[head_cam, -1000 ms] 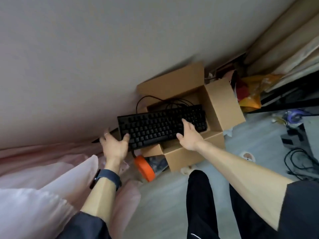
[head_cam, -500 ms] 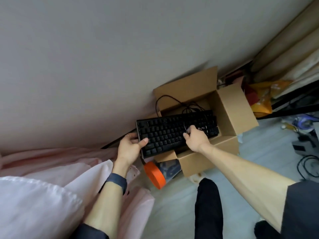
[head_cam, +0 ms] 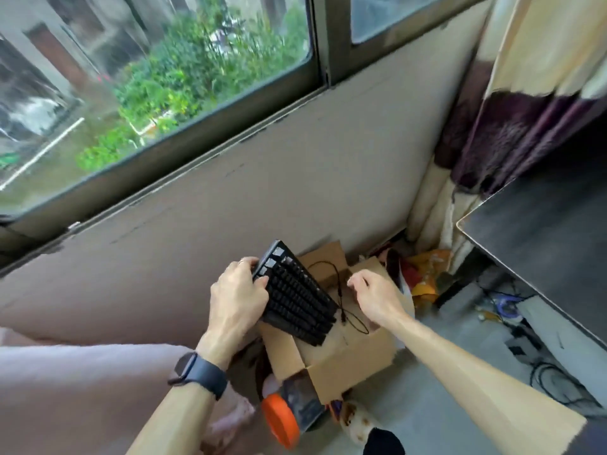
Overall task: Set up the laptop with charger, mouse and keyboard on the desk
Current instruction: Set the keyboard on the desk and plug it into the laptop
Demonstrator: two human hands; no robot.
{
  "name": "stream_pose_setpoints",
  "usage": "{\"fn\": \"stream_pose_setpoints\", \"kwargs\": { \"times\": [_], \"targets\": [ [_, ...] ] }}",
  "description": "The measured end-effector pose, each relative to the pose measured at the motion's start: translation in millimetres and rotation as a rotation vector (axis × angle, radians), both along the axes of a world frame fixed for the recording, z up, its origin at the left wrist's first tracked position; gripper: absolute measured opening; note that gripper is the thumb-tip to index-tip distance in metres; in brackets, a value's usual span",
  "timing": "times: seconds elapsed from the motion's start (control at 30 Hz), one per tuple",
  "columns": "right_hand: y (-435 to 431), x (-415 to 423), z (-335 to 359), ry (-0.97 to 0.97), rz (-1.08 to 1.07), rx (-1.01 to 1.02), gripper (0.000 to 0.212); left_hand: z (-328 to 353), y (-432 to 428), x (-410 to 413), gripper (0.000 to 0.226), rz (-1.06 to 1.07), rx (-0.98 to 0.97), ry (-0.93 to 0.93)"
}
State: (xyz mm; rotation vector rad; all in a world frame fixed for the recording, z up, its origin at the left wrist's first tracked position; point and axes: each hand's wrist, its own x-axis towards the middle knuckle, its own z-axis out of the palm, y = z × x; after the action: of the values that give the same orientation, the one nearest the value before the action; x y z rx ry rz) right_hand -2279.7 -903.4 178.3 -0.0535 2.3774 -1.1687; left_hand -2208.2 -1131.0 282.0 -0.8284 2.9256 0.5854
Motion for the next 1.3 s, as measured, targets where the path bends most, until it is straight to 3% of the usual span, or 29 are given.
{"fn": "stream_pose_setpoints", "kwargs": {
  "times": [0.17, 0.33, 0.6, 0.73, 0.9, 1.3],
  "targets": [
    [90.0, 22.2, 137.5, 0.234, -0.159, -0.196, 0.03, 120.7, 67.3, 3.5, 0.036, -0.081, -0.002, 0.249],
    [218.4, 54.8, 264.2, 0.468, -0.361, -0.337, 0.031, 206.4, 151.8, 2.0, 0.033, -0.164, 0.228, 0.504],
    [389.6, 126.7, 377.4, 0.794, -0.628, -0.413, 0.032, 238.1, 307.1, -2.1, 0.03, -0.355, 0.714, 0.641],
    [458.2, 163.2, 386.2, 0.849, -0.759, -0.357, 0.033, 213.5, 391.7, 7.1, 0.028, -0.441, 0.902, 0.548],
    [534.6, 187.1, 360.7, 0.804, -0.951, -0.303, 0.031, 157.1, 485.8, 10.6, 0.025, -0.523, 0.99, 0.391],
    [641.6, 188.5, 241.8, 0.418, -1.293, -0.084, 0.033, 1.7, 616.6, -61.0, 0.034, -0.464, 0.99, -0.069]
  ]
}}
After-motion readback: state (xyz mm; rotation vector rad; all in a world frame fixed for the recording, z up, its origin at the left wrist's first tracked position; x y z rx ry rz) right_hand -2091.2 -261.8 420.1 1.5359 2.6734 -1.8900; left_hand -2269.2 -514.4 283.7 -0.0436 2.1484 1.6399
